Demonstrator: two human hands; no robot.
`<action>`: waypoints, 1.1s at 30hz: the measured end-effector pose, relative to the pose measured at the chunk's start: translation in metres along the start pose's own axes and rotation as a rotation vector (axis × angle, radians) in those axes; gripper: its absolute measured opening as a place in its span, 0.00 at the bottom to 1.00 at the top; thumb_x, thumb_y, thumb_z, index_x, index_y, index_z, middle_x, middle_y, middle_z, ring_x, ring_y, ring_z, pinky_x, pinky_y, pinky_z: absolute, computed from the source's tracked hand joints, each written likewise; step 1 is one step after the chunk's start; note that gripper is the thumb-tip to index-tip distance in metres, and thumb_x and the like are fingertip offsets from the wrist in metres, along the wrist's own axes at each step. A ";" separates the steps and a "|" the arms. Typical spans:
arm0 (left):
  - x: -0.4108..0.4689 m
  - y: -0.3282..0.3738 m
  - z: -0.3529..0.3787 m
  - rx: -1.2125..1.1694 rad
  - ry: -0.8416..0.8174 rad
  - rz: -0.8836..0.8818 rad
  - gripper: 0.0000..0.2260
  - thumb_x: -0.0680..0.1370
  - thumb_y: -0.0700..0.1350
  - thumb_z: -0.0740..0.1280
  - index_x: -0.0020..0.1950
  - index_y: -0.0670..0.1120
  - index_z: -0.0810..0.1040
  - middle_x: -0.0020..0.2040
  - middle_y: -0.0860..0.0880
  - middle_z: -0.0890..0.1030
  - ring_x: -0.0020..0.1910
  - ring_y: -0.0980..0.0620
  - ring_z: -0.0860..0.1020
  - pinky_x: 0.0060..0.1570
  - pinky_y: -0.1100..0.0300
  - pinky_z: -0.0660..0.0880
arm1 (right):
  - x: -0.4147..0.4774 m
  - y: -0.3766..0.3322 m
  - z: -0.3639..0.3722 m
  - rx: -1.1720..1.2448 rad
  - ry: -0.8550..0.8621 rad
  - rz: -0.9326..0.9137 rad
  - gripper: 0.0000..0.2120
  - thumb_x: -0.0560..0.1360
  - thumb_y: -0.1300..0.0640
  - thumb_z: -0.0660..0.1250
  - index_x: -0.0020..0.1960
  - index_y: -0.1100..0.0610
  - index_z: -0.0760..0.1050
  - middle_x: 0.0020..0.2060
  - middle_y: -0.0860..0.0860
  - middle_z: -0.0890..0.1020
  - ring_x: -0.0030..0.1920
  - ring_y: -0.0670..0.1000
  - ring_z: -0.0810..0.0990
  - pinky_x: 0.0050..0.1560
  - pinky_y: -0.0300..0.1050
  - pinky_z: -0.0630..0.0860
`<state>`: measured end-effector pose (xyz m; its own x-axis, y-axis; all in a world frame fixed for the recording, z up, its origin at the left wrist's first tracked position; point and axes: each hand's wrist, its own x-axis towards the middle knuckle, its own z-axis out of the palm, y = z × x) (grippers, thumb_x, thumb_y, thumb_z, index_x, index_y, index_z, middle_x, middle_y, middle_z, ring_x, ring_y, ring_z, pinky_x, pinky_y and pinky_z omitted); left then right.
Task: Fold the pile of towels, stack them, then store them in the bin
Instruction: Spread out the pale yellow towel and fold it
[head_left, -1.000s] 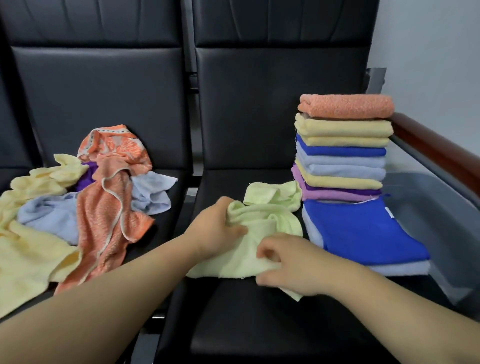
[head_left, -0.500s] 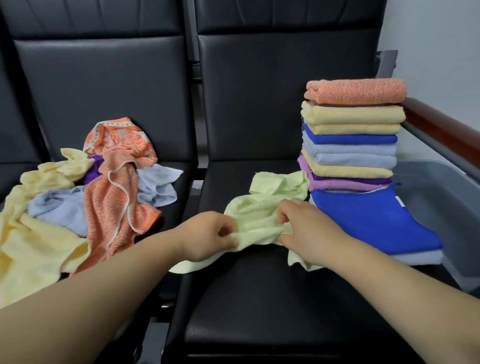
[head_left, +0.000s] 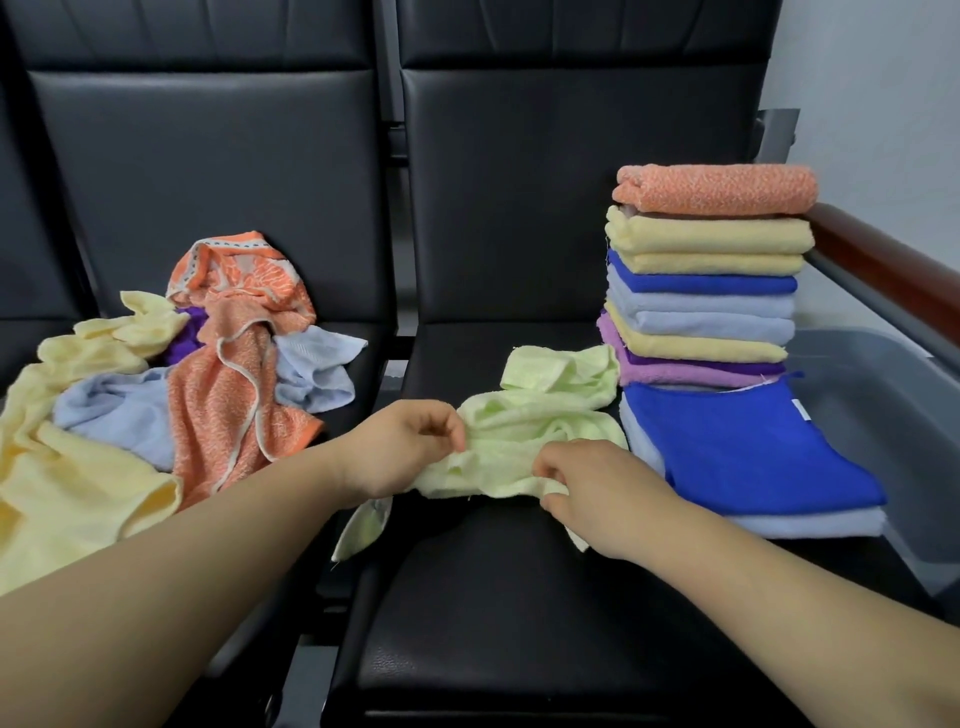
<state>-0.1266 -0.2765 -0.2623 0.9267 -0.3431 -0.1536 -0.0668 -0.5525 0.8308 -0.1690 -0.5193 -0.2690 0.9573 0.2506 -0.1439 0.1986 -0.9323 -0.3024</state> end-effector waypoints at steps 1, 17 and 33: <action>-0.001 0.001 -0.001 0.061 -0.031 0.018 0.09 0.79 0.39 0.66 0.44 0.50 0.83 0.40 0.52 0.80 0.38 0.51 0.75 0.43 0.54 0.73 | 0.001 0.000 -0.001 -0.007 -0.018 0.026 0.03 0.81 0.54 0.64 0.51 0.49 0.77 0.48 0.45 0.80 0.50 0.50 0.80 0.50 0.47 0.80; -0.008 0.026 -0.017 0.252 0.006 0.132 0.13 0.82 0.54 0.66 0.42 0.50 0.80 0.38 0.57 0.77 0.38 0.58 0.76 0.43 0.60 0.74 | -0.007 -0.001 -0.054 0.499 -0.037 0.089 0.03 0.77 0.55 0.66 0.48 0.48 0.77 0.37 0.47 0.77 0.35 0.49 0.73 0.36 0.46 0.70; -0.018 0.041 -0.032 0.266 -0.027 0.154 0.13 0.79 0.50 0.73 0.40 0.45 0.75 0.34 0.56 0.73 0.34 0.60 0.71 0.37 0.63 0.68 | -0.009 0.003 -0.082 0.427 0.067 0.035 0.16 0.72 0.48 0.78 0.34 0.53 0.75 0.28 0.45 0.74 0.31 0.43 0.71 0.35 0.41 0.68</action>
<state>-0.1341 -0.2682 -0.2086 0.8880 -0.4567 -0.0540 -0.3037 -0.6704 0.6770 -0.1594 -0.5457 -0.1911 0.9762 0.1900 -0.1041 0.0743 -0.7451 -0.6628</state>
